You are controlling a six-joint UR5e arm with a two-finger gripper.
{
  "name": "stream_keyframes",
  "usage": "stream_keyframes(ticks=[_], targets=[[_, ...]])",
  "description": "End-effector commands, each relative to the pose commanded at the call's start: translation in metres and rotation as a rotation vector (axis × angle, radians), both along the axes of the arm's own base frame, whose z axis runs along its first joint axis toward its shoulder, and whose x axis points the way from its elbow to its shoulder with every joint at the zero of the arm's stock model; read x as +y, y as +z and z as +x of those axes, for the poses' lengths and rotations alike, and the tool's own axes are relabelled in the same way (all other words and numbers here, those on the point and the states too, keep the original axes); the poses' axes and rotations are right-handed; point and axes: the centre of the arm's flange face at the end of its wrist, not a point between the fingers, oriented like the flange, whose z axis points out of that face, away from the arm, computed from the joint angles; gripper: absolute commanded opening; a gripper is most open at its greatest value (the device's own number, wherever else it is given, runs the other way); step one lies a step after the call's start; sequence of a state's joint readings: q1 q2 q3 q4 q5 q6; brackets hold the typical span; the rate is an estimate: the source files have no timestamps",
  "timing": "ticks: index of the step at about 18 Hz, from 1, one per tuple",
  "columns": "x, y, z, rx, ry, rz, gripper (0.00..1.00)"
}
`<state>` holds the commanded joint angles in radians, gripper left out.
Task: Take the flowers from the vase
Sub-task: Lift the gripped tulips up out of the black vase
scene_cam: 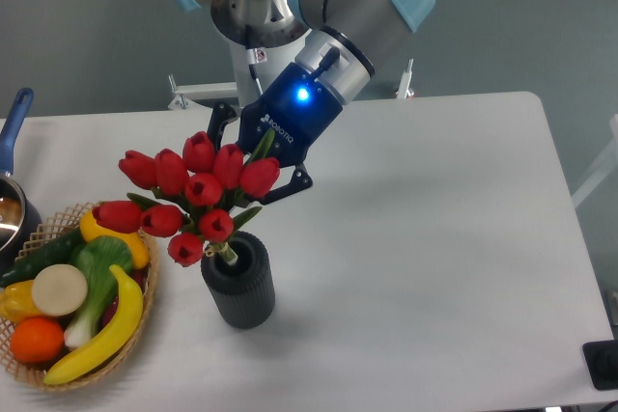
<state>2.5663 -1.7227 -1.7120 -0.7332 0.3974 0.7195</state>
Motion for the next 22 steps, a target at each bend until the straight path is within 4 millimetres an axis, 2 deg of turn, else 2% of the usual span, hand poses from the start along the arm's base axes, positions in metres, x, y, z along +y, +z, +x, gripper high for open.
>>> stream_keyframes(ticks=[5,11,22], targets=[[-0.009,0.027,-0.018,-0.043,0.034,0.032,0.37],[-0.025,0.037,-0.039,-0.037,0.067,0.057,0.37],[-0.039,0.041,-0.059,-0.022,0.105,0.063,0.37]])
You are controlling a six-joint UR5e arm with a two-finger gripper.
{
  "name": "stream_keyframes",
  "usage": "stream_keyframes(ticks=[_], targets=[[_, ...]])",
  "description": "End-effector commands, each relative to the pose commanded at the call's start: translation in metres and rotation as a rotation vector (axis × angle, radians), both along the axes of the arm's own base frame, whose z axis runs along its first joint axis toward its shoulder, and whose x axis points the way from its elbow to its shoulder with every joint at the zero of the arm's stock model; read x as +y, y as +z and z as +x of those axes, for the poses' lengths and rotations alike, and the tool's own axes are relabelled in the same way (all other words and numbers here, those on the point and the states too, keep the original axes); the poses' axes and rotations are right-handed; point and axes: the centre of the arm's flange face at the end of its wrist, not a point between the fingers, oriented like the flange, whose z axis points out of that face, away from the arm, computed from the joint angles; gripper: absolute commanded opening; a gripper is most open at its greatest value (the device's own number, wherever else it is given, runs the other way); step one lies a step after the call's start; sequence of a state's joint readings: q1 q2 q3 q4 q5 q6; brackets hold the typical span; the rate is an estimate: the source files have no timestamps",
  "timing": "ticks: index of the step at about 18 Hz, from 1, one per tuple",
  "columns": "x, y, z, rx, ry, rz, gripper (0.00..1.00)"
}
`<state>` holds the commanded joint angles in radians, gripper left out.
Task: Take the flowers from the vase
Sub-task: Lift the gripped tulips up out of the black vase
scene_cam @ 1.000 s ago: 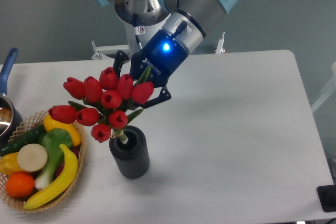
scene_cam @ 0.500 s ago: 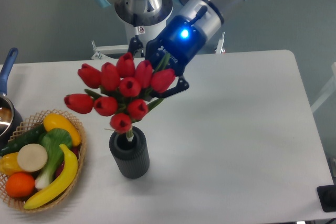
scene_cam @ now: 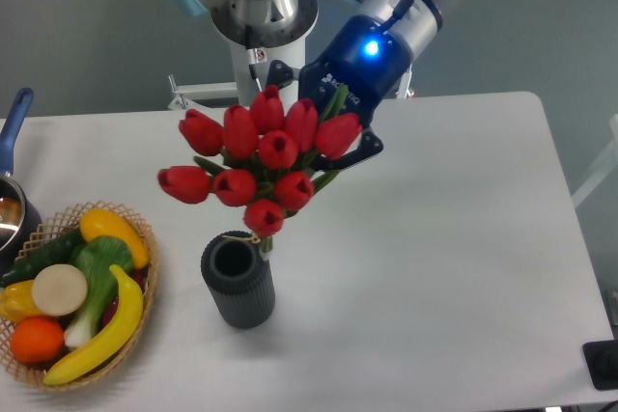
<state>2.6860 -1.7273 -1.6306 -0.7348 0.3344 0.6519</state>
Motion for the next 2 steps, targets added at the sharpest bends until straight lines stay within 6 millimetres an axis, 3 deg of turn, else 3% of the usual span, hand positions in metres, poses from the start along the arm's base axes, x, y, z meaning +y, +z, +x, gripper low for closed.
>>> stream_keyframes(ticks=[2], targets=[[0.0000,-0.0007,0.0001,-0.003,0.000,-0.001,0.37]])
